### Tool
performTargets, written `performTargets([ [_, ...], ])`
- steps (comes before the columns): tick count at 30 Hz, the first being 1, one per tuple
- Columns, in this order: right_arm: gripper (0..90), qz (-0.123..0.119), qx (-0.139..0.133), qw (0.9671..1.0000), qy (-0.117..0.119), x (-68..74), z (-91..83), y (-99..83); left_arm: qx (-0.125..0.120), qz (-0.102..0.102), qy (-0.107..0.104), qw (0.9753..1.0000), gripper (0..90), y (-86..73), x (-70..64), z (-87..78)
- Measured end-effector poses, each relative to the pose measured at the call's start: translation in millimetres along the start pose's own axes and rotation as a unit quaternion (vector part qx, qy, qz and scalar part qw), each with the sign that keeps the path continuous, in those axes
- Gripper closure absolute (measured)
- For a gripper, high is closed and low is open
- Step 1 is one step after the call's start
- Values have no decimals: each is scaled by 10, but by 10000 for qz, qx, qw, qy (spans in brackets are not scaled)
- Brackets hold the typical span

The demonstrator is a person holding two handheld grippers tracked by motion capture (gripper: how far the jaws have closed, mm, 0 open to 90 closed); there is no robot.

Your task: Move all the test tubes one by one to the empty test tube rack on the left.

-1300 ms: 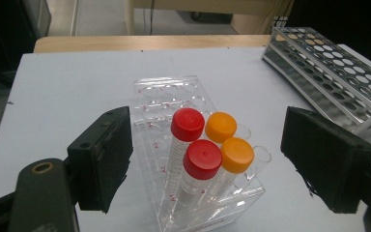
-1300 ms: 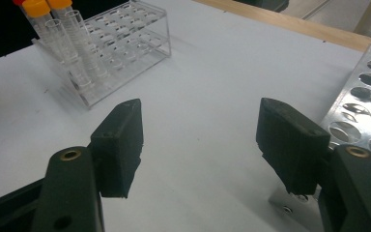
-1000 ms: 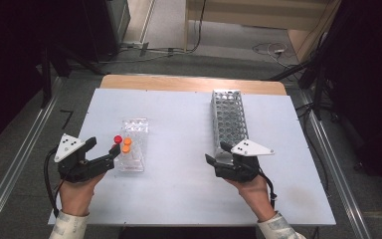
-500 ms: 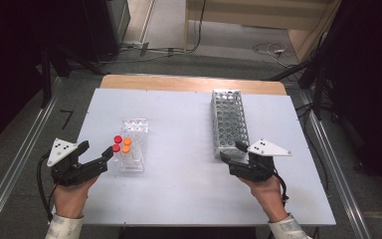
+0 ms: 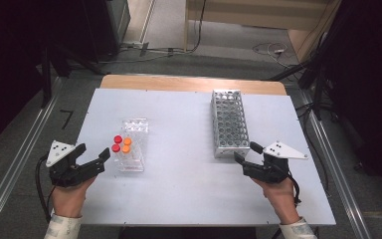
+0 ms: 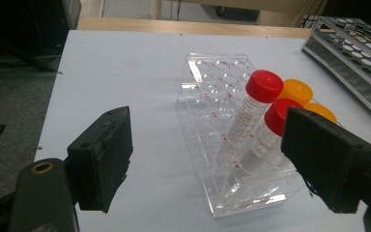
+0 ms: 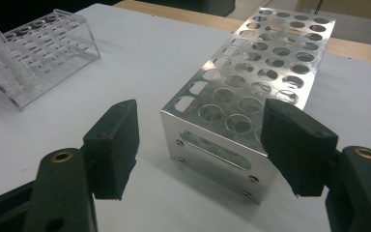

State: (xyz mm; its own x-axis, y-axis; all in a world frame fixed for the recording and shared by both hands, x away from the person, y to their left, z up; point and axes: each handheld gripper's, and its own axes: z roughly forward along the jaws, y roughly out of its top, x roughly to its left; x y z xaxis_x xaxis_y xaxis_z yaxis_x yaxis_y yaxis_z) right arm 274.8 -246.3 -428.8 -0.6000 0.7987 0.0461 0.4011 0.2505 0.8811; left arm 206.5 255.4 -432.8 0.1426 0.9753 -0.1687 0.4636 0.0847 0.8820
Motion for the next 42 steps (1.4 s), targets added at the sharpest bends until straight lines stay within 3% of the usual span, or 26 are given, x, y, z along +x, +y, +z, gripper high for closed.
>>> performTargets([
  [42, 256, 454, -132, 9964, -699, -592, -490, -336, 4, -119, 172, 9998, 177, -106, 121, 41],
])
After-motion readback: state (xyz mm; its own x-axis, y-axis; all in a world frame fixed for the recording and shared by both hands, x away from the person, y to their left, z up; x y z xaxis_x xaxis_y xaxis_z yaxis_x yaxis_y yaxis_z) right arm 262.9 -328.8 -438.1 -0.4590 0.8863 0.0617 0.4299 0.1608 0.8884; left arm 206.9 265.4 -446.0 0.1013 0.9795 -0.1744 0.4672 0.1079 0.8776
